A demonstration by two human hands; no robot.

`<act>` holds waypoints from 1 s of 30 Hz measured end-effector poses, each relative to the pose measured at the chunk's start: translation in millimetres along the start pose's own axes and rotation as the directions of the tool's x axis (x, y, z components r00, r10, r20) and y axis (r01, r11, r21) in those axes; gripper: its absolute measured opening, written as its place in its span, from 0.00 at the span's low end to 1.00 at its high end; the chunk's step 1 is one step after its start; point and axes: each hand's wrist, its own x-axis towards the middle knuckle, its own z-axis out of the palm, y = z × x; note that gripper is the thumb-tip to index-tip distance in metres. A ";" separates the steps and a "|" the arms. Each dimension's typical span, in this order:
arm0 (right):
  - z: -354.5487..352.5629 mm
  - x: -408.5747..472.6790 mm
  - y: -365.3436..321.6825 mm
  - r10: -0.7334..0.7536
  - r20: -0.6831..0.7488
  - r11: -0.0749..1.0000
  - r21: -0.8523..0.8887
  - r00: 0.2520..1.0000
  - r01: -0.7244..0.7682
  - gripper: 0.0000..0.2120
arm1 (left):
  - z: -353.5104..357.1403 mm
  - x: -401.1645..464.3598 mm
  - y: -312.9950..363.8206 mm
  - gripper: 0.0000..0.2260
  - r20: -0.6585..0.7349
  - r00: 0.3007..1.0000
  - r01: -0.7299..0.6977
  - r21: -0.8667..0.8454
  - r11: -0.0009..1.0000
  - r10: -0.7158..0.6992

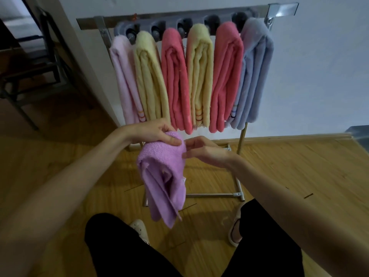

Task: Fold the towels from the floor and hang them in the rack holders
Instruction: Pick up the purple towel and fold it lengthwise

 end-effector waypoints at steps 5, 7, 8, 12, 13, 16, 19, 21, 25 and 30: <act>-4.7 4.7 -9.1 0.007 -0.004 0.998 -0.060 1.000 -0.007 0.15 | -8.1 -24.4 -18.5 0.24 -0.061 0.996 0.057 -0.024 0.998 -0.059; -9.4 5.6 -16.9 -0.011 0.020 0.997 -0.074 1.000 0.012 0.09 | -10.6 -32.8 -23.9 0.24 -0.079 0.994 0.069 -0.027 0.997 -0.071; -12.4 5.2 -21.4 -0.018 0.047 0.996 -0.085 0.999 0.022 0.04 | -13.1 -36.9 -26.7 0.19 -0.080 0.994 0.079 -0.024 0.997 -0.081; -27.3 0.6 -30.6 -0.043 0.045 0.998 -0.052 0.998 0.045 0.04 | -23.5 -57.1 -37.6 0.08 -0.073 0.993 0.079 -0.221 0.972 -0.098; -30.2 0.7 -30.4 -0.039 0.015 0.998 -0.056 0.999 0.040 0.03 | -26.2 -61.6 -41.7 0.13 -0.073 0.992 0.075 -0.310 0.948 -0.102; -32.8 6.8 -34.0 -0.024 -0.001 0.998 -0.061 1.000 0.024 0.12 | -33.1 -72.2 -47.3 0.17 -0.027 0.998 0.040 -0.447 0.893 -0.058; -32.8 15.4 -48.9 -0.065 0.141 0.992 -0.097 0.988 0.079 0.18 | -40.1 -77.4 -47.3 0.08 -0.027 0.999 0.033 -0.363 0.931 -0.045; -29.9 24.6 -62.1 -0.043 0.286 0.977 -0.189 0.957 0.100 0.18 | -46.4 -79.1 -46.6 0.12 -0.025 0.995 0.087 -0.203 0.975 -0.095; -13.3 47.9 -82.7 0.177 0.402 0.869 -0.492 0.898 0.048 0.13 | -57.6 -84.3 -42.5 0.16 0.032 0.987 0.156 0.083 0.984 -0.159; 1.4 78.4 -104.5 0.062 0.223 0.522 -0.838 0.973 0.159 0.13 | -75.1 -102.4 -31.0 0.15 -0.091 0.978 0.205 0.278 0.938 -0.187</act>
